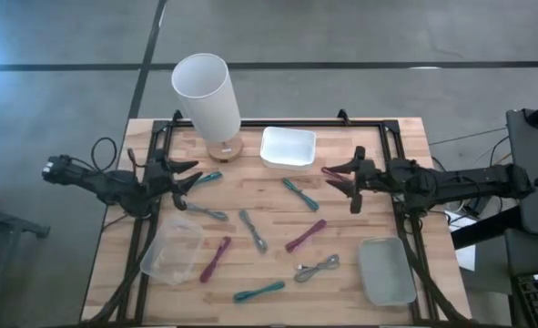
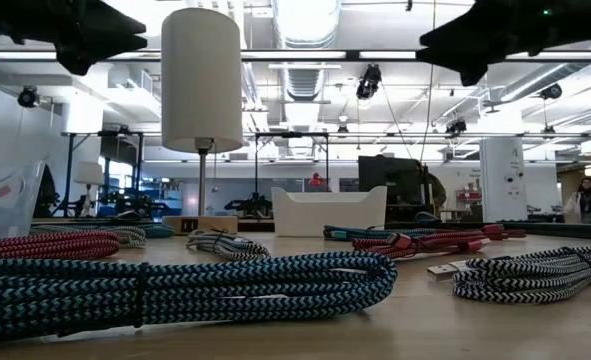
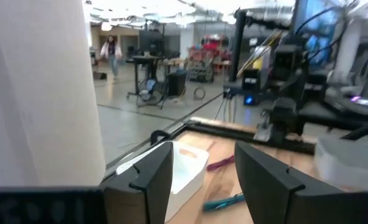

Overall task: Pick & Place USB Port
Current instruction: Put the top left blue black charger cable into the transparent bin

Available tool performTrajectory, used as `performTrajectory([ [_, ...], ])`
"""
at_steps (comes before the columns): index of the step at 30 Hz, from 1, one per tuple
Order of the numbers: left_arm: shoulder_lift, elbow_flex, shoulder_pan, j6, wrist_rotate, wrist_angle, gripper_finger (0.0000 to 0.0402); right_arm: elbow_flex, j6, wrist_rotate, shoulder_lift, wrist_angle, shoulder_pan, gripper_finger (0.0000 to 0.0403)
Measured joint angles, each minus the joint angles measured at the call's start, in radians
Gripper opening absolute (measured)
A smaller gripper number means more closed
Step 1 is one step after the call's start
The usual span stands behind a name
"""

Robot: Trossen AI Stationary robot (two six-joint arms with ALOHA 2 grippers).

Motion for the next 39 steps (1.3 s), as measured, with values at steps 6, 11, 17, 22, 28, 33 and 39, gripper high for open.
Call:
performTrajectory([
  [6, 0.116, 0.157, 0.0, -0.142, -0.012, -0.315, 0.0179, 0.051, -0.002, 0.0, 0.119, 0.0, 0.0, 0.0162],
  [11, 0.227, 0.291, 0.007, -0.34, -0.013, -0.647, 0.0179, 0.082, -0.001, 0.0, 0.193, 0.002, 0.0, 0.0159],
  [17, 0.331, 0.351, 0.018, -0.516, 0.032, -0.832, 0.0179, 0.119, -0.019, 0.0, 0.252, 0.006, 0.0, 0.0161],
  [22, 0.396, 0.331, 0.038, -0.549, 0.093, -0.835, 0.0179, 0.137, -0.044, 0.0, 0.285, 0.007, 0.0, 0.0157],
  [28, 0.46, 0.325, 0.083, -0.561, 0.107, -0.858, 0.0179, 0.143, -0.047, 0.0, 0.31, 0.008, 0.0, 0.016],
  [33, 0.483, 0.313, 0.156, -0.565, 0.169, -0.87, 0.0179, 0.143, -0.047, 0.0, 0.324, 0.009, 0.0, 0.0157],
  [39, 0.523, 0.276, 0.27, -0.561, 0.263, -0.869, 0.0179, 0.143, -0.047, 0.0, 0.324, 0.01, 0.0, 0.0155],
])
